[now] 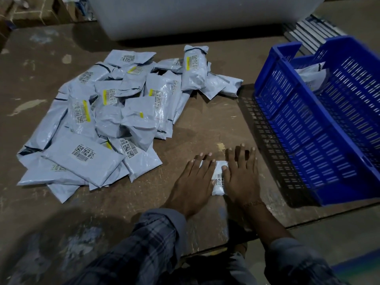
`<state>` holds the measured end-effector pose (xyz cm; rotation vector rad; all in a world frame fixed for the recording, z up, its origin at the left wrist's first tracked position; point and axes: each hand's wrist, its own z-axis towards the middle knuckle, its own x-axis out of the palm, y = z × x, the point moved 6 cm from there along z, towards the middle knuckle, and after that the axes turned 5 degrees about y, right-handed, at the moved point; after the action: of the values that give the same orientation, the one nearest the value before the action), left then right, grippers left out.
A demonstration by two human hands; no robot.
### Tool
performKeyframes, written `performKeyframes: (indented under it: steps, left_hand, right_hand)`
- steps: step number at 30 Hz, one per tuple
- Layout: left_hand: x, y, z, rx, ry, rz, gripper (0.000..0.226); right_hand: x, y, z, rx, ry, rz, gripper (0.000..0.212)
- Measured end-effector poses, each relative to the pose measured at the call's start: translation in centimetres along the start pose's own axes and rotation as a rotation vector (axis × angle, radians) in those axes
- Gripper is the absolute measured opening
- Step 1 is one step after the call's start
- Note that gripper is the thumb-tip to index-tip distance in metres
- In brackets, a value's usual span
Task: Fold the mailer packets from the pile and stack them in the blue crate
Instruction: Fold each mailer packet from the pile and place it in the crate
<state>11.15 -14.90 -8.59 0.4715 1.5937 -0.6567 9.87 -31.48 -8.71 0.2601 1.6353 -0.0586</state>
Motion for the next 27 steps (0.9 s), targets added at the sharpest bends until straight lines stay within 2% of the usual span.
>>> performKeyframes:
  steps: [7,14,20,27]
  left_hand:
    - [-0.4,0.3,0.7,-0.083,-0.025,0.003,0.064]
    - [0.1,0.3,0.4,0.033,-0.005,-0.028,0.067]
    - [-0.6,1.5,1.8,-0.106,-0.003,-0.030,0.066]
    - [-0.4,0.2,0.2,0.000,0.001,-0.001,0.067]
  right_hand:
    - [0.4,0.3,-1.4,0.035,0.000,0.002,0.067]
    - [0.5,0.1,-0.6,0.031,0.013,0.006,0.069]
    - [0.7,0.6,-3.2,0.070,0.019,0.018,0.067]
    - [0.5,0.4,-1.2,0.048,0.031,0.028,0.065]
